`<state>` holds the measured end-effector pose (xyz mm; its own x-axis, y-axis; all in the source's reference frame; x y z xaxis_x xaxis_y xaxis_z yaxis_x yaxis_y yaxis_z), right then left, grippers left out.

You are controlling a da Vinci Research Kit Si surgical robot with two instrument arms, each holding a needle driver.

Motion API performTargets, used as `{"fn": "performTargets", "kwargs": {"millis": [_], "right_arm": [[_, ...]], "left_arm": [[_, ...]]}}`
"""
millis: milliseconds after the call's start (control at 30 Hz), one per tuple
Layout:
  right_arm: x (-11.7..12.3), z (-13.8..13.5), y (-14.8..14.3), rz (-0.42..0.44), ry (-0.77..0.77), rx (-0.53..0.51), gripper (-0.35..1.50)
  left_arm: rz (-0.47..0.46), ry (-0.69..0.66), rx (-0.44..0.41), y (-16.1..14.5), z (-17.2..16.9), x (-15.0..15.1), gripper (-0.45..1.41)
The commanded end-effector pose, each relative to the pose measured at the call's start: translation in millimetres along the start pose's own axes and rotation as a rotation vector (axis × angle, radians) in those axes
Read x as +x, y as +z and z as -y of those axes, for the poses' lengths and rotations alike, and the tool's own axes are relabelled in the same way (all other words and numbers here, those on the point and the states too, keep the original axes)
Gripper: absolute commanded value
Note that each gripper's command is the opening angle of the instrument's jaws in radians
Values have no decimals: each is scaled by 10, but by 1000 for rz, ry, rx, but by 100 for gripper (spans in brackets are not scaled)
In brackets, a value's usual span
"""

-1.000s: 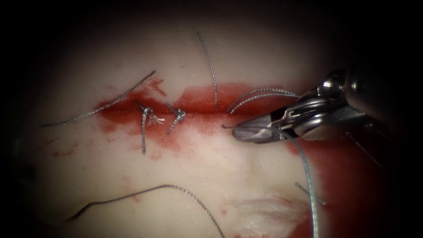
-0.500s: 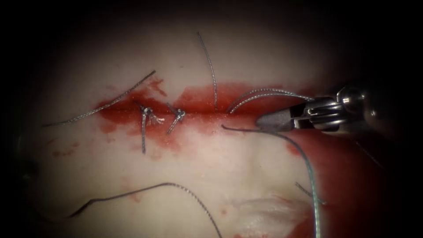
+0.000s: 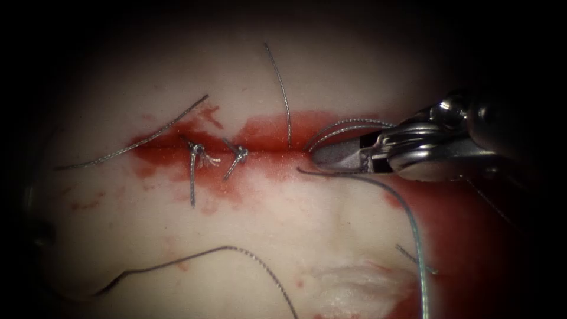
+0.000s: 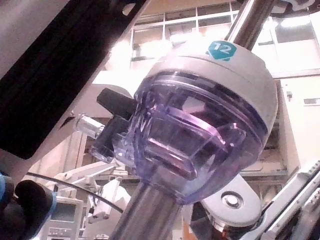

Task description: Wound Closure

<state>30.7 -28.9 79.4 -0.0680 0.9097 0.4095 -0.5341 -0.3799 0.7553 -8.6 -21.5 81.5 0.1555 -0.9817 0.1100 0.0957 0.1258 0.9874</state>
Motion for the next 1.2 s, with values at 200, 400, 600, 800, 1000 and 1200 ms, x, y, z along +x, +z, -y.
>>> {"fn": "performTargets", "kwargs": {"millis": [200,400,600,800,1000,1200], "right_arm": [[1,23,7,53,1,4,54],[-4,30,15,60,2,3,54],[-4,29,21,55,0,1,29],[-3,21,26,51,-11,11,-35],[-4,16,13,78,-17,66,-35],[-14,7,-15,236,-57,35,-35]], "left_arm": [[3,7,4,4,4,-12,-45],[0,7,6,6,5,-12,-45],[-2,7,8,7,6,-11,-42],[-5,7,12,9,8,-10,-40],[-7,8,13,10,8,-10,-40],[-10,9,16,12,8,-9,-43]]}}
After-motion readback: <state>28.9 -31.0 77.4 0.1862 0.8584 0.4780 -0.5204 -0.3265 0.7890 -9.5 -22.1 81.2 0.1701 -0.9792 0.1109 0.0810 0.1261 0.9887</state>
